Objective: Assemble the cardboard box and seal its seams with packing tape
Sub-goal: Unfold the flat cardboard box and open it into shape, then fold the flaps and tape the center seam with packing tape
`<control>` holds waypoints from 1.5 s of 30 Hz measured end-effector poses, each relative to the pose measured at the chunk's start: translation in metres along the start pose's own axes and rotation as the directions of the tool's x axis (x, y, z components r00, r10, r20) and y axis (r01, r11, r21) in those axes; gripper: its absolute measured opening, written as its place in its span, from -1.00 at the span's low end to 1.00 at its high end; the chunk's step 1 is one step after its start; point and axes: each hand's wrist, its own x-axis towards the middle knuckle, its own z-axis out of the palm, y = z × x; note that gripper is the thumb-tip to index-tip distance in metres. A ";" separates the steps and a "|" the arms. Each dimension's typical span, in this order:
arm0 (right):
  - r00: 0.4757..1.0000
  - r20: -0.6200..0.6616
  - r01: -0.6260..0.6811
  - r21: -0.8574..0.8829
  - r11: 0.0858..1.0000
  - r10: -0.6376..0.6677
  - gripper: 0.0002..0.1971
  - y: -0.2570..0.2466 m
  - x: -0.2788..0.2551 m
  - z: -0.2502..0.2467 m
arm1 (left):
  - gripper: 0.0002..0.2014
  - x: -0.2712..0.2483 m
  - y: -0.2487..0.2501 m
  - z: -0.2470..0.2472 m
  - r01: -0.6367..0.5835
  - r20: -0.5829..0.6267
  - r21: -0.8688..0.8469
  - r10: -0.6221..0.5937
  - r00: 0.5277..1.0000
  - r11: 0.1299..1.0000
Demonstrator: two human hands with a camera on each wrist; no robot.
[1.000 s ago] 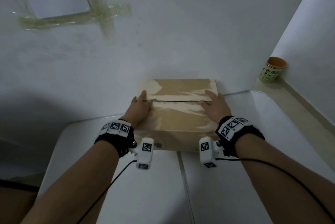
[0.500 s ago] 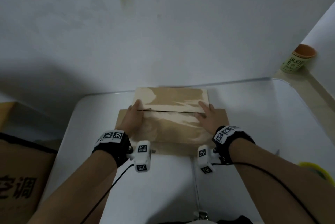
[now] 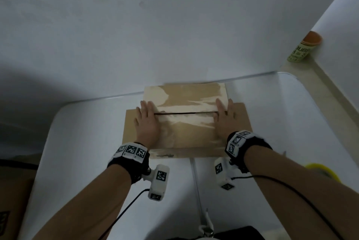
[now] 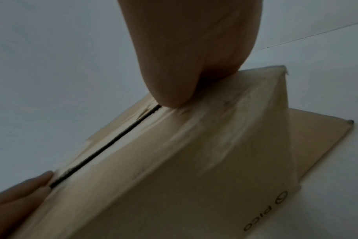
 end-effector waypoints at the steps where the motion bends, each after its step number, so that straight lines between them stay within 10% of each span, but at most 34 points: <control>1: 1.000 -0.007 -0.004 0.000 1.000 0.004 -0.44 -0.001 0.002 0.003 | -0.44 -0.001 0.001 0.001 0.001 -0.013 0.044 0.000 1.000 0.999; 8: 0.998 0.059 -0.031 0.078 0.996 0.026 -0.45 0.000 0.008 0.003 | -0.40 -0.004 0.028 0.001 -0.169 0.083 0.278 0.151 0.985 0.946; 14: 0.996 0.085 -0.024 0.127 0.992 0.013 -0.45 0.001 0.004 -0.005 | -0.43 -0.011 0.086 0.006 -0.491 0.387 0.211 0.389 0.836 0.845; 20: 0.996 -0.047 0.085 0.323 0.943 -0.074 -0.53 0.039 -0.003 -0.027 | -0.39 0.003 0.135 0.009 -0.337 0.451 0.075 0.270 0.851 0.938; 28: 0.826 -0.172 -0.499 0.218 0.839 0.537 -0.53 0.182 -0.074 -0.031 | -0.47 -0.010 0.224 0.055 -0.392 0.367 -0.030 0.375 0.851 0.919; 35: 0.719 0.188 -0.685 0.031 0.728 0.669 -0.73 0.238 -0.115 -0.027 | -0.54 -0.032 0.259 0.083 -0.331 0.316 -0.193 0.378 0.870 0.924; 45: 0.687 0.180 -0.726 0.108 0.680 0.704 -0.53 0.266 -0.123 -0.013 | -0.61 -0.049 0.277 0.079 -0.192 0.390 -0.430 0.373 0.842 0.882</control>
